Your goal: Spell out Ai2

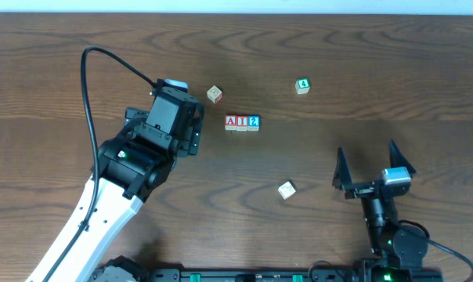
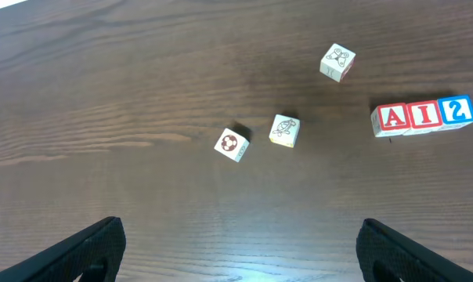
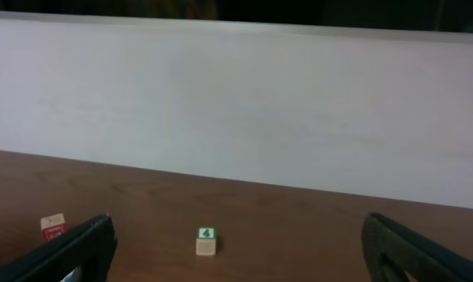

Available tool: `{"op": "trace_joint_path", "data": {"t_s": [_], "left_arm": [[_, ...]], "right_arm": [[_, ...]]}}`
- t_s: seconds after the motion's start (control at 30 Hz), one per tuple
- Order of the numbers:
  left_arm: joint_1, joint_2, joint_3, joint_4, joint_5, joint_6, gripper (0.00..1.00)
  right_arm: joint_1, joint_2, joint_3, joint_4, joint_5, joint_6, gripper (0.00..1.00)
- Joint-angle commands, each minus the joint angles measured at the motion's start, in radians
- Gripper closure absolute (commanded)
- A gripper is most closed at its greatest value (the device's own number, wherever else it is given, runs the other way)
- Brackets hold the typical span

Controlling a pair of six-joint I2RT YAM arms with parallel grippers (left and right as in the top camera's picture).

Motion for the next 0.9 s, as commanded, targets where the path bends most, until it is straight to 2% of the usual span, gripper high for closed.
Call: {"op": "trace_joint_path", "data": {"t_s": [0.0, 0.23, 0.53, 0.87], "left_arm": [[0.004, -0.001, -0.002, -0.003, -0.021, 0.014, 0.04], [0.004, -0.001, -0.002, -0.003, -0.021, 0.014, 0.05], [0.004, -0.001, -0.002, -0.003, -0.021, 0.014, 0.05], [0.004, -0.001, -0.002, -0.003, -0.021, 0.014, 0.04]], "right_arm": [[-0.016, -0.051, -0.002, -0.08, 0.006, 0.013, 0.01], [-0.032, -0.127, -0.002, -0.414, 0.029, 0.013, 0.01], [-0.035, -0.209, -0.002, -0.417, 0.032, 0.013, 0.01], [-0.036, -0.203, -0.002, -0.419, 0.028, 0.014, 0.01]]}}
